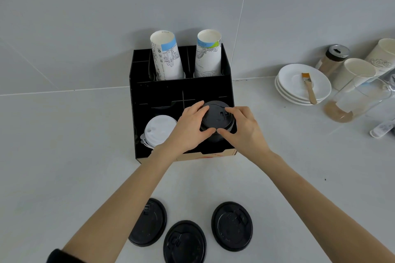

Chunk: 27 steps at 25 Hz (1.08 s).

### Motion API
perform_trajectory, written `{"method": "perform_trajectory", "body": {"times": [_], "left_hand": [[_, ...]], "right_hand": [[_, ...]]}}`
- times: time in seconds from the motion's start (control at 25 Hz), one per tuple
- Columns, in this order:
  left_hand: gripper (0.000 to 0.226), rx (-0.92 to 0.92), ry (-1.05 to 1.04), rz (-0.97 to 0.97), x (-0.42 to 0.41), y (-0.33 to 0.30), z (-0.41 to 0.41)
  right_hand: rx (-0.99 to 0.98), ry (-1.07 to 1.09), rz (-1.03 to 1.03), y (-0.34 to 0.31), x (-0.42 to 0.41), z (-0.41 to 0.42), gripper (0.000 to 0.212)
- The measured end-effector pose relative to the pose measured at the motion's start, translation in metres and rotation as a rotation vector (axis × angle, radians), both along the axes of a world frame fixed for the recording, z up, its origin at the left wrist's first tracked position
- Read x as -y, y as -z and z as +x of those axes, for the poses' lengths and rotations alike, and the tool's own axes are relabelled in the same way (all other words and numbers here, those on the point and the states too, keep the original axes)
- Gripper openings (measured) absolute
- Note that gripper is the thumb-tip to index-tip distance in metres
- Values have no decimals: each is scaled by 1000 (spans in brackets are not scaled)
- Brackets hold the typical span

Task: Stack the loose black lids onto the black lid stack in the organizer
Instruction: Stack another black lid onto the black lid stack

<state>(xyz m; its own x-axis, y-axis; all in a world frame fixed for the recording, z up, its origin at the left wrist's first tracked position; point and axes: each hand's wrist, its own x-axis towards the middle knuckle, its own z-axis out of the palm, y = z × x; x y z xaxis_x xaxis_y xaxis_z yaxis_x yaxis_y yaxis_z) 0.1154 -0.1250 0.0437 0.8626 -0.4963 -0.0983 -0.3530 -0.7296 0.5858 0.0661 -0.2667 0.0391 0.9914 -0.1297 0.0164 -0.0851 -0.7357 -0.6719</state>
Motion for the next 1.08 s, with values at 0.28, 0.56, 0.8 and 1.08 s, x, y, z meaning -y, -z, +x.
{"method": "perform_trajectory", "body": {"times": [0.28,0.56,0.8,1.08], "left_hand": [[61,-16,-32,-13,3,11,-1],[59,-17,-55,-52,1,14,-1],[64,-31,-29,-64,0,14,-9],[57,-10,-57,-110,-12,17,-48]], "right_hand": [[-52,1,-76,7,2,5,55],[-46,19,-90,10,2,4,54],[-7,-13,-64,7,3,-1,56],[46,8,23,7,8,-37,49]]}}
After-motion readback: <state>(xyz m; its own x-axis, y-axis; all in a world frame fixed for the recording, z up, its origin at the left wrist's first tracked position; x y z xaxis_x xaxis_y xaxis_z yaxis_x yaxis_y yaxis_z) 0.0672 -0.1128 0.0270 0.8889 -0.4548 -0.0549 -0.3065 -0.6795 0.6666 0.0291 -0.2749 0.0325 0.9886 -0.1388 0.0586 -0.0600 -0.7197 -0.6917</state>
